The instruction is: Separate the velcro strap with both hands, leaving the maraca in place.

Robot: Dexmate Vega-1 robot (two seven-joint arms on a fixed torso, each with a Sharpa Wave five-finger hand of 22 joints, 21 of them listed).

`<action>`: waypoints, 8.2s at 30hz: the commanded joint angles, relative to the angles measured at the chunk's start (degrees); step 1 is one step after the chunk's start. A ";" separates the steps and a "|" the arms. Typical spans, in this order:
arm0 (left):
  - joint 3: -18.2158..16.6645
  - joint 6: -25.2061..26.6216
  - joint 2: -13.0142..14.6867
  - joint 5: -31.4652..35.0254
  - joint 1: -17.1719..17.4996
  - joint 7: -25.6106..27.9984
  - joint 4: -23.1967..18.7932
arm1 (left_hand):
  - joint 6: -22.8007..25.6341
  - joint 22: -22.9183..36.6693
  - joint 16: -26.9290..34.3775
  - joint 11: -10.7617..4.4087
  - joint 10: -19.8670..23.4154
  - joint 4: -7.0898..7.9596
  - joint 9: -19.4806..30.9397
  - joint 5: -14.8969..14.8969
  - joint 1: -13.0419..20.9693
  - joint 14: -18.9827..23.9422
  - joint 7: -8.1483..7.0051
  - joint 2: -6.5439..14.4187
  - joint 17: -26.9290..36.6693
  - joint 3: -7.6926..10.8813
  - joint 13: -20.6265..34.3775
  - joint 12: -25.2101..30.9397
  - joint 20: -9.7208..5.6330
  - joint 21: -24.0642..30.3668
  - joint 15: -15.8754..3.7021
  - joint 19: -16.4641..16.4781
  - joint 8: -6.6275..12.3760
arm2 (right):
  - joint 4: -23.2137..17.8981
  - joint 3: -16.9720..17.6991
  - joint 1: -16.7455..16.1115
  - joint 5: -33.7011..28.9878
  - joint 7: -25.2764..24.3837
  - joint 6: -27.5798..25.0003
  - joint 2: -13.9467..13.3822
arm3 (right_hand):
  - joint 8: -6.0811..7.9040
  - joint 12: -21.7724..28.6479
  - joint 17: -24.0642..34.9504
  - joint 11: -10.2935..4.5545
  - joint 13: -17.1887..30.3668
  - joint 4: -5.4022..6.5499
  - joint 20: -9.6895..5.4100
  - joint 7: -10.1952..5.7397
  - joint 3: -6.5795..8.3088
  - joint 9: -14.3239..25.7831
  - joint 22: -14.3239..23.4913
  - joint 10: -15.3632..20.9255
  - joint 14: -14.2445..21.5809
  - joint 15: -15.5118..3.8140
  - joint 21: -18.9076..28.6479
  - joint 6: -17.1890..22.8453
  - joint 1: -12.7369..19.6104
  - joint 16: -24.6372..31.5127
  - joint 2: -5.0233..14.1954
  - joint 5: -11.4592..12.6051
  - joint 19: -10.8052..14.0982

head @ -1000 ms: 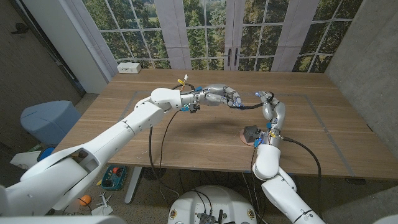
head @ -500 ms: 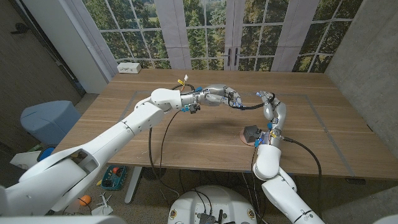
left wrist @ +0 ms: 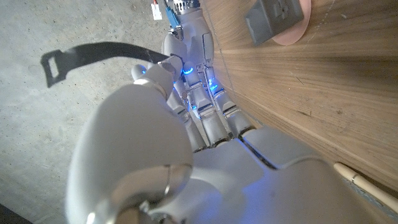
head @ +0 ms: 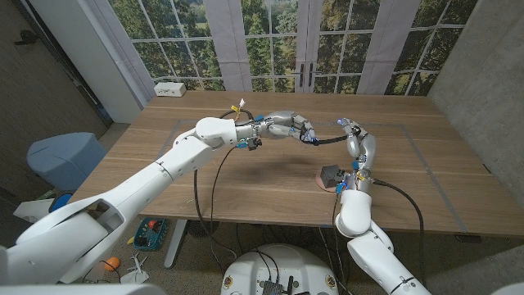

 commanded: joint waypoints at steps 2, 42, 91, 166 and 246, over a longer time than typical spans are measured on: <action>-0.69 -1.89 2.17 5.34 1.38 5.69 -2.66 | 0.30 0.33 -0.35 -1.21 1.53 0.14 0.39 0.16 -0.07 0.62 0.22 -0.02 0.25 -0.23 8.43 0.53 0.02 0.66 -8.99 -0.25 -0.14 | -1.17 0.19 -0.05 2.70 3.24 -1.31 -1.28 | -0.99 -0.80 0.50 0.79 0.42 0.39 0.43 0.15 -0.48 0.36 0.15 -1.84 -0.89 -4.04 0.51 -2.49 -1.42 -0.29 -0.50 0.74 -0.50; -8.72 -6.16 5.91 14.85 12.75 29.43 -9.38 | -7.84 0.89 -4.59 0.91 -5.67 2.82 0.16 -1.08 -7.11 -1.98 4.18 0.50 -0.17 -1.84 7.07 -2.90 1.43 3.47 -7.92 -1.14 -5.99 | -9.13 -1.65 4.40 8.54 12.72 -19.37 -10.67 | -3.22 -5.39 1.79 4.56 -0.07 0.54 0.73 0.81 -3.64 0.53 -0.25 -11.39 -5.65 0.45 0.94 -17.28 -7.86 -2.32 -2.05 2.00 -4.15; -14.39 -15.67 -0.02 -4.25 20.87 28.39 -5.68 | -50.01 -1.34 -8.55 7.98 -52.95 4.24 -10.43 -15.30 -39.79 -37.94 -0.04 2.95 -21.65 -0.18 -16.32 -15.74 -0.64 2.08 1.48 -15.60 -13.56 | -21.43 -7.22 14.89 10.39 23.32 -47.98 -28.78 | -3.24 -8.16 -14.18 11.20 -15.69 7.26 8.69 6.42 -19.36 -1.71 -1.86 -52.66 -42.41 9.77 -19.62 -62.80 -38.35 -19.35 -10.69 3.25 -38.12; -14.97 -14.45 1.42 -4.23 22.46 29.29 -8.41 | -49.92 -2.01 -8.23 8.30 -53.56 3.13 -10.42 -16.36 -42.53 -38.77 -0.19 2.32 -22.18 0.58 -20.08 -15.02 -0.20 1.40 1.96 -16.19 -12.96 | -34.05 -57.75 63.27 -47.72 79.05 -93.63 -34.46 | -2.92 -7.53 -16.00 7.43 -15.15 2.60 9.84 -0.48 -23.06 -1.34 -1.74 -53.26 -43.37 11.01 -18.86 -62.31 -29.61 -17.96 -13.30 8.81 -35.91; -21.65 -19.11 -3.26 -10.30 24.26 34.26 1.67 | -46.26 -1.89 -7.65 6.85 -50.87 12.91 -10.35 -15.54 -47.31 -36.71 5.81 6.92 -21.79 16.40 -24.08 -14.18 -3.33 1.97 1.20 -14.58 -12.70 | 10.34 -2.47 17.28 22.46 30.33 -2.42 -13.13 | -1.70 -5.46 -13.82 4.88 -15.58 17.84 -8.70 0.99 4.08 -1.48 -1.76 -26.26 -19.72 -1.98 -17.66 -34.77 -37.25 -11.93 4.41 1.86 -9.27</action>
